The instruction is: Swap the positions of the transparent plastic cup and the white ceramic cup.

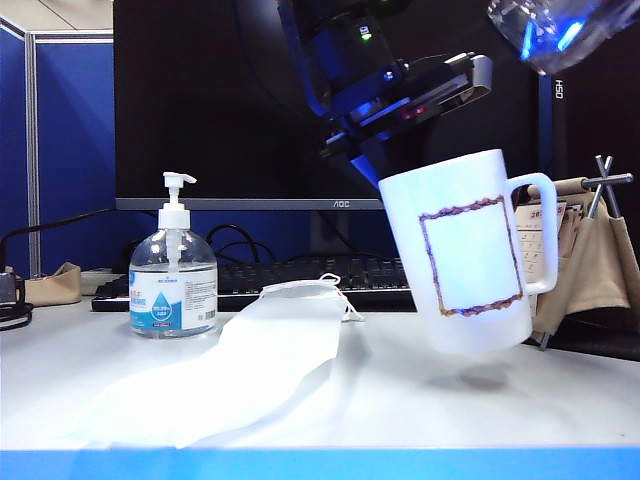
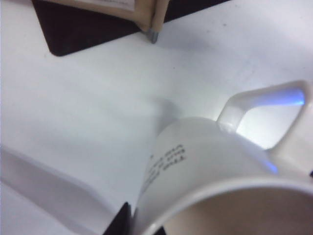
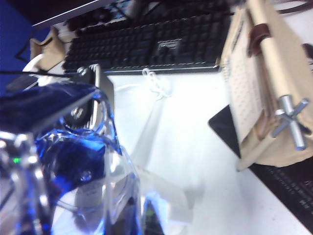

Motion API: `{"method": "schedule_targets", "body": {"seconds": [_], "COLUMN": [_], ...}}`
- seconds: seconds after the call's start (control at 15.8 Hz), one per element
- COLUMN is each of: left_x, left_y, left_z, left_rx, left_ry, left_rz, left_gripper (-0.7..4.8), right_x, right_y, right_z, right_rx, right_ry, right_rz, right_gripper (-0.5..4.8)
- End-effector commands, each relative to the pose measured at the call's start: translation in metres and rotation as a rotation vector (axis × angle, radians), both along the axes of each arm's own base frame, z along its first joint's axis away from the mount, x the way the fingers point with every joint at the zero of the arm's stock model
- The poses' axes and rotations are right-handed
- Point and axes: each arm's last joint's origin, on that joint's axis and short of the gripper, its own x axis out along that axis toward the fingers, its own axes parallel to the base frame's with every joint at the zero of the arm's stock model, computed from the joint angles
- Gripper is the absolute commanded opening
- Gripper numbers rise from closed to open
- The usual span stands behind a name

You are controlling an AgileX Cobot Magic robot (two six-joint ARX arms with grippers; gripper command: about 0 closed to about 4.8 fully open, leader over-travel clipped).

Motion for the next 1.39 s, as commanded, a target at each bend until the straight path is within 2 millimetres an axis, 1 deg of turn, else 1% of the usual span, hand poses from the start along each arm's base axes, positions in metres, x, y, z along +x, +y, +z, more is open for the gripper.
{"method": "schedule_targets", "body": {"seconds": [0.06, 0.13, 0.25, 0.7, 0.76, 0.89, 1.14, 1.2, 1.26, 1.33, 1.39], "left_x": [-0.003, -0.005, -0.005, -0.003, -0.003, -0.001, 0.001, 0.001, 0.002, 0.002, 0.003], "left_y": [-0.011, -0.014, -0.016, -0.016, -0.016, -0.018, -0.021, -0.021, -0.021, -0.020, -0.019], "left_z": [-0.003, -0.009, -0.015, -0.016, -0.015, -0.014, -0.012, -0.012, -0.012, -0.012, -0.011], "left_rx": [-0.026, -0.002, 0.018, 0.042, 0.035, 0.010, -0.020, -0.023, -0.014, -0.002, 0.014], "left_ry": [-0.013, -0.008, 0.001, -0.039, -0.045, -0.065, -0.083, -0.085, -0.096, -0.109, -0.128], "left_rz": [-0.047, -0.064, -0.073, -0.077, -0.077, -0.073, -0.060, -0.052, -0.042, -0.030, -0.016], "left_gripper": [-0.06, -0.06, -0.06, -0.05, 0.05, 0.80, 0.90, 1.06, 1.41, 2.03, 2.52], "right_x": [0.000, 0.000, -0.002, -0.003, -0.003, -0.003, -0.003, -0.003, -0.003, -0.003, -0.003], "right_y": [0.000, 0.000, 0.000, 0.000, 0.000, 0.000, 0.000, 0.000, 0.000, 0.000, 0.000], "right_z": [0.005, 0.005, 0.005, 0.006, 0.006, 0.006, 0.006, 0.006, 0.006, 0.006, 0.006], "right_rx": [-0.004, -0.004, -0.004, -0.003, -0.003, -0.004, -0.004, -0.004, -0.004, -0.004, -0.005], "right_ry": [-0.035, -0.036, -0.035, -0.041, -0.041, -0.036, -0.035, -0.035, -0.038, -0.038, -0.038], "right_rz": [-0.002, -0.002, -0.002, -0.002, -0.002, -0.002, -0.002, -0.002, -0.002, -0.002, -0.003], "right_gripper": [-0.08, -0.08, -0.08, -0.08, -0.08, -0.08, -0.08, -0.08, -0.08, -0.08, -0.08]}}
